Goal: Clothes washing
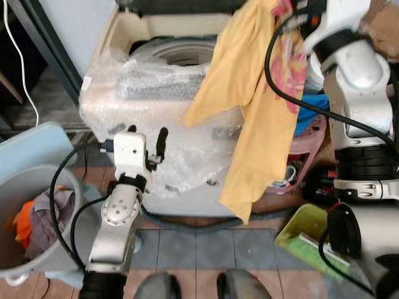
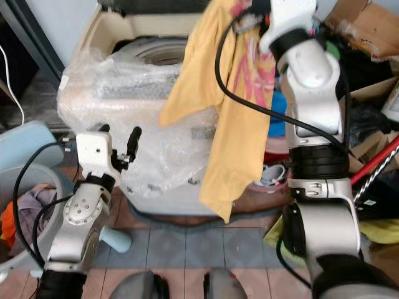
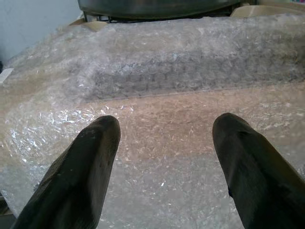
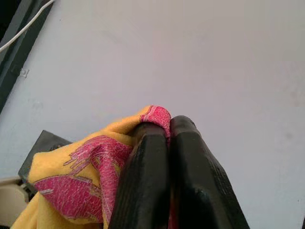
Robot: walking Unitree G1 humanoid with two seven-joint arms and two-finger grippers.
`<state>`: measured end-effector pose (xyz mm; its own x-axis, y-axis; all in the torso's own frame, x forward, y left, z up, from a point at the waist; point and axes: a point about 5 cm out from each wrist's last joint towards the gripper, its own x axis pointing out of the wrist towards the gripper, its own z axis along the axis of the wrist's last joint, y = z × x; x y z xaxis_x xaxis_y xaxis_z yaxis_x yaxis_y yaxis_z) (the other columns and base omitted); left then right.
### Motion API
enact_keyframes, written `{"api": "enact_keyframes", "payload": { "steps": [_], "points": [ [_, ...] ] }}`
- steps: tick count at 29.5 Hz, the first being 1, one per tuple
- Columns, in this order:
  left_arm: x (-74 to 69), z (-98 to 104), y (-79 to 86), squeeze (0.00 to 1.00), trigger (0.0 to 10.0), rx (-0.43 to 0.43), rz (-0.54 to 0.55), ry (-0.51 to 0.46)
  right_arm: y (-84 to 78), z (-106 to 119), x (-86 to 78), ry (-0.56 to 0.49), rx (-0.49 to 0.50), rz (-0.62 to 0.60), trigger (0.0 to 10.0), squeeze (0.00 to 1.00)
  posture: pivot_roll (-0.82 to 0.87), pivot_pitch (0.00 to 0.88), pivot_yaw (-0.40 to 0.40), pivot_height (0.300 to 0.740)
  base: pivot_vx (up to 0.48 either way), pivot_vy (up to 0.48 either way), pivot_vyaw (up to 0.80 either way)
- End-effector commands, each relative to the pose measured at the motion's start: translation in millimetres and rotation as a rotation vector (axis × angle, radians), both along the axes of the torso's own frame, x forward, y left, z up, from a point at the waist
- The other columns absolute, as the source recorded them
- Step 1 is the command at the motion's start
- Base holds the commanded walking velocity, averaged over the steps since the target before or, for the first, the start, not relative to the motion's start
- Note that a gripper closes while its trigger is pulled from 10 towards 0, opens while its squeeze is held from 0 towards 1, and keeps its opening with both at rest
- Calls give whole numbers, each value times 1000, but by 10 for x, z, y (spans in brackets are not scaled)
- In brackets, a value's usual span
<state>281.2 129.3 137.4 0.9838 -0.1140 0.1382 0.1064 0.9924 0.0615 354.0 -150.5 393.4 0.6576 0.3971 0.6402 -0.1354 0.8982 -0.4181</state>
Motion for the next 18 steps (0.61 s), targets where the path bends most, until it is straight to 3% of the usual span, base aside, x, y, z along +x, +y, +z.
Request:
{"api": "enact_keyframes", "payload": {
  "steps": [1, 2, 5, 10, 14, 15, 17, 18],
  "points": [
    [-5, -15, 86, 0, 10000, 13, 24, 7, 93, 79, -9, -35, -4, 51, 10000, 0, -20, 113, 34, 740, 472, 0, 0],
    [-6, -28, 82, 0, 10000, 8, 31, 17, 146, 265, 7, -69, -2, 86, 10000, 0, -19, 109, 32, 740, 401, 0, 0],
    [-4, -42, 66, 0, 10000, -6, 42, 29, 243, 441, 16, -115, -31, 124, 10000, 0, -19, 107, 26, 740, 360, 131, 0],
    [0, -58, 61, 0, 10000, -20, 62, 37, 380, 531, 39, -144, -46, 188, 10000, 0, -16, 105, 13, 740, 55, 427, 0],
    [-12, -48, 46, 0, 10000, 0, 60, 19, 516, 491, 70, -112, -25, 266, 10000, 0, -18, 109, 8, 740, 0, 220, 0],
    [-20, -61, 30, 0, 10000, -3, 57, 25, 625, 380, 117, -50, -18, 325, 10000, 0, -21, 110, 5, 740, 0, 0, 0],
    [-23, -65, 25, 0, 10000, -4, 57, 28, 657, 333, 133, -26, -19, 342, 10000, 0, -22, 111, 4, 740, 0, 0, 0],
    [-27, -72, 15, 0, 10000, -2, 56, 29, 733, 171, 190, 54, -30, 387, 10000, 0, -22, 112, 3, 740, 0, 0, 0]
  ]
}}
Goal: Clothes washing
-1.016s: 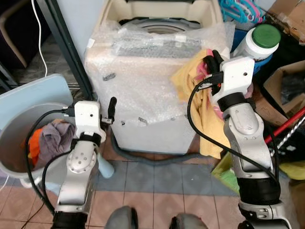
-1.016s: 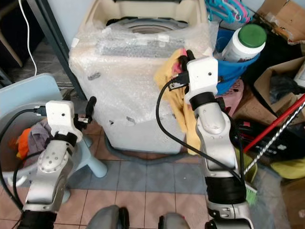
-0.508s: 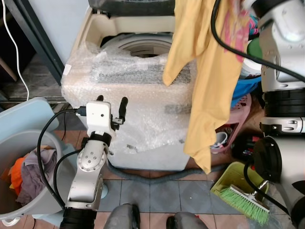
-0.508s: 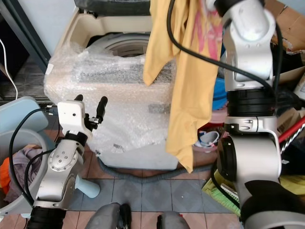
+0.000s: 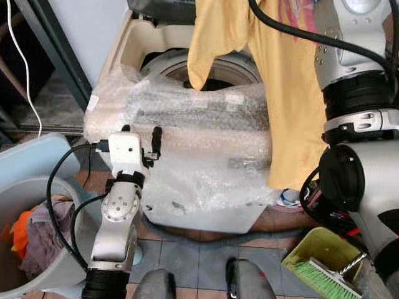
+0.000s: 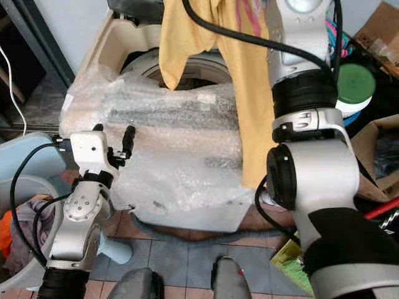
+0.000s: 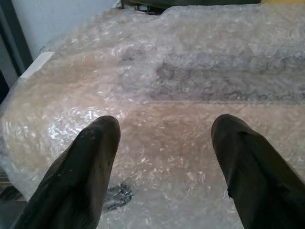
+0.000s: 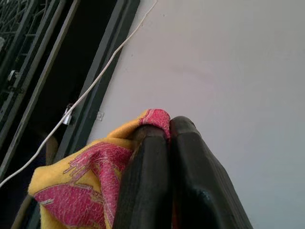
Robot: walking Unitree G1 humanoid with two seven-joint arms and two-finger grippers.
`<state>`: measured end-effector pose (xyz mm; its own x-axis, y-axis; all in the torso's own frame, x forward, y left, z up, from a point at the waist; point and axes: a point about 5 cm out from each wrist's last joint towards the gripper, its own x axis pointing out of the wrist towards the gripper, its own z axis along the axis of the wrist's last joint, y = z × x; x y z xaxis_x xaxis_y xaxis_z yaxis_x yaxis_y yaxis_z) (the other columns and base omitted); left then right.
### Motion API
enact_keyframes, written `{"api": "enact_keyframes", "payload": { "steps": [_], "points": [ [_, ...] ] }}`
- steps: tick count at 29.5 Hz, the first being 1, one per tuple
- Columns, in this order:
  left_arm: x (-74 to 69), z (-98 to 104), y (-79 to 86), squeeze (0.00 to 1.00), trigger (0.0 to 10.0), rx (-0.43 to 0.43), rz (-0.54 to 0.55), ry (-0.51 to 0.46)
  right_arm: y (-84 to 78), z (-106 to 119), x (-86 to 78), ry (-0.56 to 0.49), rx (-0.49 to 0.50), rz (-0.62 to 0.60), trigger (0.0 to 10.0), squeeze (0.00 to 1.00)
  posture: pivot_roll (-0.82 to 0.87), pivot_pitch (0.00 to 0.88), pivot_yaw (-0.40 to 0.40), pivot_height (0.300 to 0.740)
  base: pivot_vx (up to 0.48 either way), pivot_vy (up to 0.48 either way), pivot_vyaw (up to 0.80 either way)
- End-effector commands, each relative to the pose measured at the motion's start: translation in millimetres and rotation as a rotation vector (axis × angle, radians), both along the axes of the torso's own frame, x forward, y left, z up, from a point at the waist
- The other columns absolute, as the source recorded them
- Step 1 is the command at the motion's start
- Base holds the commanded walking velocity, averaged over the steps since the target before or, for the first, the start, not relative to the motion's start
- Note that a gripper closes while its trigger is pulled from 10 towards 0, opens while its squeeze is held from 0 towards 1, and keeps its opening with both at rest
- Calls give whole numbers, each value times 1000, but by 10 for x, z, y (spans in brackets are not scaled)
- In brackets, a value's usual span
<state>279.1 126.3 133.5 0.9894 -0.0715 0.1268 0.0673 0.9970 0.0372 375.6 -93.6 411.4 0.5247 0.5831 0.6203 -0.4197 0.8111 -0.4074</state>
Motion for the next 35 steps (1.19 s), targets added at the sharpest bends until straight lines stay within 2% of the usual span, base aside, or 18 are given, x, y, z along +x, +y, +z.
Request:
{"api": "enact_keyframes", "payload": {
  "steps": [1, 6, 8, 13, 15, 23, 30, 33, 35],
  "points": [
    [-8, -35, 39, 0, 10000, 21, 15, 16, 213, -138, 7, 64, -63, 105, 10000, 0, -22, 112, 1, 740, 0, 0, 0],
    [-15, -42, -4, 0, 10000, 16, 4, 18, 335, -785, 79, 245, -215, 207, 10000, 0, -24, 117, -3, 740, 0, 0, 0],
    [-19, -49, -9, 0, 10000, 16, 3, 19, 323, -866, 81, 255, -222, 200, 10000, 0, -25, 117, -5, 740, 0, 0, 0],
    [-27, -60, -22, 0, 10000, 17, -1, 22, 271, -916, 135, 298, -190, 170, 10000, 0, -23, 116, -6, 740, 0, 0, 0],
    [-31, -56, -27, 0, 10000, 14, -8, 19, 183, -915, 182, 310, -129, 93, 10000, 0, -21, 115, -6, 740, 0, 0, 0],
    [-48, -43, 16, 0, 10000, 33, -16, 3, 110, -942, 199, 324, -91, 63, 10000, 0, -14, 118, 0, 740, 0, 0, 0],
    [-50, -35, 35, 0, 10000, 34, -19, 1, 52, -1013, 191, 336, -43, 22, 10000, 0, -4, 113, 0, 740, 364, 0, 0],
    [-54, -30, 30, 0, 10000, 39, -20, -6, 31, -1077, 227, 375, -62, 4, 10000, 0, 6, 110, -6, 740, 352, 0, 0],
    [-67, -14, 31, 0, 10000, 22, -16, -13, 46, -1089, 263, 414, -111, 10, 10000, 0, 16, 111, -16, 740, 358, 0, 0]
  ]
}}
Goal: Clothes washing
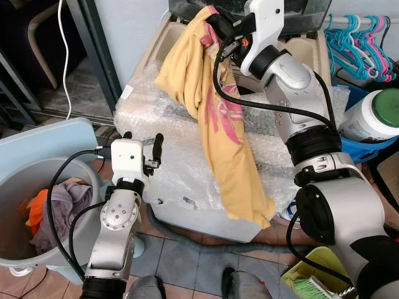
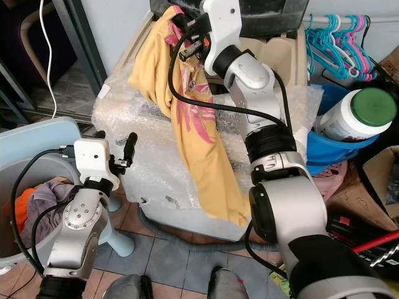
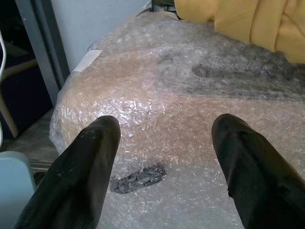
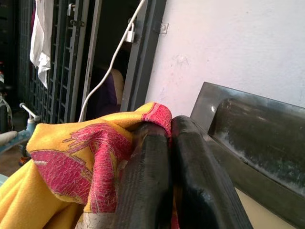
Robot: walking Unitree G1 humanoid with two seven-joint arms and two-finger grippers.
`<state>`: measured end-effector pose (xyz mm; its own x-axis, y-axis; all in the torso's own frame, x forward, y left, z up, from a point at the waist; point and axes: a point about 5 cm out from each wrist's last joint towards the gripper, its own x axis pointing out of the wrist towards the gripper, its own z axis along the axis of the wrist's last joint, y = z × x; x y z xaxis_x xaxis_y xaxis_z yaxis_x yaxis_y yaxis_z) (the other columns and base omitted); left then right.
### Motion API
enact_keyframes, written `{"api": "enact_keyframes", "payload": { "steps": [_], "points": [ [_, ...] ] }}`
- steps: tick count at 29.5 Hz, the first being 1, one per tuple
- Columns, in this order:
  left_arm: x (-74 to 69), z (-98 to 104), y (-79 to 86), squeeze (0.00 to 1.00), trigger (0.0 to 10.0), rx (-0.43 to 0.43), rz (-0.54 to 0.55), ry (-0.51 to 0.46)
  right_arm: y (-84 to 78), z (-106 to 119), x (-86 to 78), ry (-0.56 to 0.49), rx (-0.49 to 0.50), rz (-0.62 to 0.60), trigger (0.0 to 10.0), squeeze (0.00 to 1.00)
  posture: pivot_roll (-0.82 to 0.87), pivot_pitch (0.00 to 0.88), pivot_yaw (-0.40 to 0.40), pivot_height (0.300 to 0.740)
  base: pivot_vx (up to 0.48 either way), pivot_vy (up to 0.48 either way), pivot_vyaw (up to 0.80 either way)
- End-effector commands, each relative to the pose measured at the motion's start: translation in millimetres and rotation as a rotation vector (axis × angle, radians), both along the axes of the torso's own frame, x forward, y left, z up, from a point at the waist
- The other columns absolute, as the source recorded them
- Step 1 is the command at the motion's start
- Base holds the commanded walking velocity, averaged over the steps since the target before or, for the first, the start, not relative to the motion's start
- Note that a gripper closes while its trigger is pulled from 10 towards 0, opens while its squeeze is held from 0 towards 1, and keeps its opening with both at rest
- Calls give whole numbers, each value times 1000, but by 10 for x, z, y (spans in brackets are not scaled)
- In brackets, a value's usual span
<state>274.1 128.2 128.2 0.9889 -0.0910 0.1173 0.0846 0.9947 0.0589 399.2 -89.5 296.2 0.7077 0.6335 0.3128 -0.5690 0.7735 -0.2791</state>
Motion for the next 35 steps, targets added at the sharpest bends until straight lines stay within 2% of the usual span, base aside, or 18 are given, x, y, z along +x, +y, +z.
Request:
{"api": "enact_keyframes", "payload": {
  "steps": [1, 5, 7, 9, 13, 14, 15, 16, 20, 22, 23, 24, 25, 28, 31, 32, 33, 35],
  "points": [
    [-17, 39, 12, 0, 10000, 0, 1, -20, 5, 63, 27, 12, -20, 2, 10000, 0, 16, 111, -16, 740, 364, 0, 0],
    [-116, -9, 47, 0, 10000, 7, 47, 11, -30, 156, 149, 116, -105, -44, 10000, 0, 63, 131, -59, 740, 84, 0, 0],
    [-181, -51, 67, 0, 10000, 9, 66, 35, -88, 230, 184, 138, -101, -93, 10000, 0, 76, 146, -71, 740, 0, 0, 0],
    [-277, -115, 74, 0, 10000, 8, 72, 66, -250, 427, 231, 160, -47, -208, 10000, 0, 82, 163, -77, 740, 0, 0, 0],
    [-364, -147, 38, 0, 10000, 6, 65, 89, -507, 774, 225, 61, -7, -395, 10000, 0, 86, 193, -83, 740, 0, 0, 0],
    [-385, -143, 15, 0, 10000, 4, 67, 92, -681, 1045, 170, -38, 18, -494, 10000, 0, 85, 201, -86, 740, 0, 0, 0],
    [-385, -143, 15, 0, 10000, 4, 67, 92, -681, 1045, 170, -38, 18, -494, 10000, 0, 85, 201, -86, 740, 0, 0, 0],
    [-394, -136, 7, 0, 10000, 3, 70, 91, -777, 1154, 140, -51, 82, -519, 10000, 0, 86, 207, -89, 740, 0, 0, 0],
    [-406, -126, -2, 0, 10000, 2, 75, 96, -783, 1112, 148, -48, 43, -507, 10000, 0, 83, 213, -93, 740, 0, 0, 0],
    [-406, -131, -11, 0, 10000, -2, 71, 101, -738, 791, 217, 6, -106, -505, 10000, 0, 81, 217, -89, 740, 0, 0, 0],
    [-398, -130, -25, 0, 10000, -4, 61, 104, -676, 425, 261, 75, -263, -459, 10000, 278, 81, 217, -80, 740, 0, 0, 0],
    [-395, -127, -31, 0, 10000, -3, 56, 104, -660, 240, 270, 126, -322, -427, 10000, 733, 80, 217, -77, 740, 0, 0, 0],
    [-394, -124, -35, 0, 10000, -2, 53, 104, -652, 118, 272, 160, -360, -408, 10000, 1000, 80, 217, -77, 740, 0, 0, 0],
    [-377, -122, -38, 0, 10000, 3, 41, 109, -608, -195, 253, 250, -503, -323, 10000, 1000, 77, 210, -70, 740, 0, 0, 0],
    [-356, -121, -38, 0, 10000, 6, 32, 111, -611, -372, 214, 268, -627, -241, 10000, 1000, 74, 201, -66, 740, 0, 0, 0],
    [-345, -119, -37, 0, 10000, 7, 30, 110, -614, -378, 210, 263, -635, -236, 10000, 1000, 73, 197, -64, 740, 0, 0, 0],
    [-333, -116, -41, 0, 10000, 6, 26, 110, -624, -302, 213, 213, -606, -248, 10000, 1000, 68, 192, -62, 740, 0, 0, 0],
    [-313, -113, -52, 0, 10000, 4, 16, 108, -647, -41, 214, 99, -468, -274, 10000, 1000, 58, 183, -56, 740, 0, 0, 0]
  ]
}}
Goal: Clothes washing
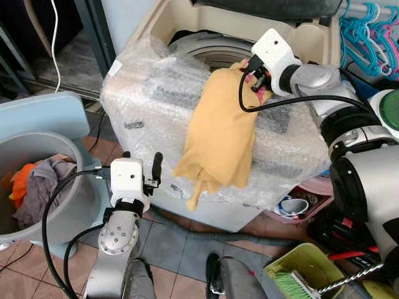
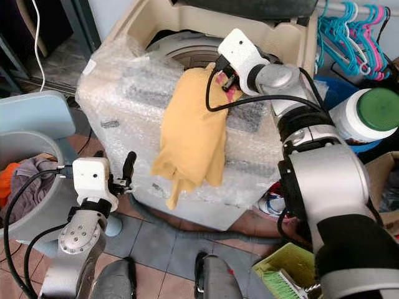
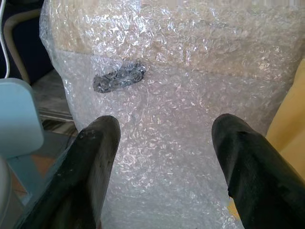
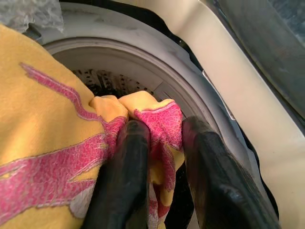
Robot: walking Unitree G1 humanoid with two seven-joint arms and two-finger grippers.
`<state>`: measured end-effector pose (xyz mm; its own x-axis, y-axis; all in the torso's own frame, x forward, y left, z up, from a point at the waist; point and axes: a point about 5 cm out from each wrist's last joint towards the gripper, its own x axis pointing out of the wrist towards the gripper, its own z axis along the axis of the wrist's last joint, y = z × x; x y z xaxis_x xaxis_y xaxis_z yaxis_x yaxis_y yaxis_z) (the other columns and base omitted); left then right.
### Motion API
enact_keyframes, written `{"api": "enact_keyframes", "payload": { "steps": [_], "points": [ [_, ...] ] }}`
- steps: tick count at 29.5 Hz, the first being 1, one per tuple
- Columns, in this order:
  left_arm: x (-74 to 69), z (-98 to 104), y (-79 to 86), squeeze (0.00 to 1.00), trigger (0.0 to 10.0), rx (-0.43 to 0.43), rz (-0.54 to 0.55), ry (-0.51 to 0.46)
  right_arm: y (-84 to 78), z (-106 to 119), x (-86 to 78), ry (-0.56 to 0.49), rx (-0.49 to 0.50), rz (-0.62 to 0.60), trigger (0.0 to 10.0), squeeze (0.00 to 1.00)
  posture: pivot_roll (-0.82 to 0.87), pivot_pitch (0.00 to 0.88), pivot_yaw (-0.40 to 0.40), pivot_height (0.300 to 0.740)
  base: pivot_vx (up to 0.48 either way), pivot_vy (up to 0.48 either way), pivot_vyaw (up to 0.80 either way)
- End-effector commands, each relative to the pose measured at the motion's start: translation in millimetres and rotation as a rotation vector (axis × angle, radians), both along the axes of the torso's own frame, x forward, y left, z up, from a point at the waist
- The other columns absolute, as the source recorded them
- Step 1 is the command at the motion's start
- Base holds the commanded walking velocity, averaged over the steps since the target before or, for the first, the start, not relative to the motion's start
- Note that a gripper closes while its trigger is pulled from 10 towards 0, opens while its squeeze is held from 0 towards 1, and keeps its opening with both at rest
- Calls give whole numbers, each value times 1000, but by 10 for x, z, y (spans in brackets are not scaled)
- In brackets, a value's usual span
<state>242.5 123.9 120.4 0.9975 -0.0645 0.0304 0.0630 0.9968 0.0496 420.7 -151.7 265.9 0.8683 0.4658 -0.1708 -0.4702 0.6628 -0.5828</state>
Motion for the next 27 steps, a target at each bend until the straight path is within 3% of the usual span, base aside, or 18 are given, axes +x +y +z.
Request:
{"api": "enact_keyframes", "payload": {
  "steps": [1, 2, 5, 11, 12, 13, 15, 19, 27],
  "points": [
    [20, -32, -21, 0, 10000, 5, -20, 17, -62, 490, -24, -211, 195, 20, 10000, 1000, 52, 178, -51, 740, 0, 0, 0],
    [20, -32, -21, 0, 10000, 5, -20, 17, -62, 490, -24, -211, 195, 20, 10000, 1000, 52, 178, -51, 740, 0, 0, 0],
    [55, -26, -34, 0, 10000, 8, -35, 14, -157, 685, -81, -284, 316, 67, 10000, 1000, 42, 171, -39, 740, 0, 0, 0],
    [123, -21, -47, 0, 10000, 14, -59, 9, -325, 546, -161, -232, 406, 154, 10000, 1000, 25, 153, -19, 740, 0, 0, 0],
    [140, -15, -49, 0, 10000, 16, -63, 6, -379, 474, -200, -206, 413, 185, 10000, 1000, 23, 149, -14, 740, 0, 0, 0],
    [169, -4, -48, 0, 10000, 18, -70, 1, -488, 311, -320, -105, 451, 265, 10000, 1000, 16, 140, -6, 740, 0, 0, 0],
    [179, 0, -46, 0, 10000, 19, -73, -1, -514, 252, -377, -66, 458, 301, 10000, 1000, 14, 139, -5, 740, 0, 0, 0],
    [197, -15, -67, 0, 10000, 20, -96, -2, -592, -309, -753, 239, 347, 451, 10000, 1000, 3, 129, 7, 740, 0, 0, 0],
    [259, 9, -52, 0, 10000, 28, -105, -17, -450, -532, -820, 274, 354, 453, 10000, 1000, 12, 113, 16, 740, 0, 0, 0]
  ]
}}
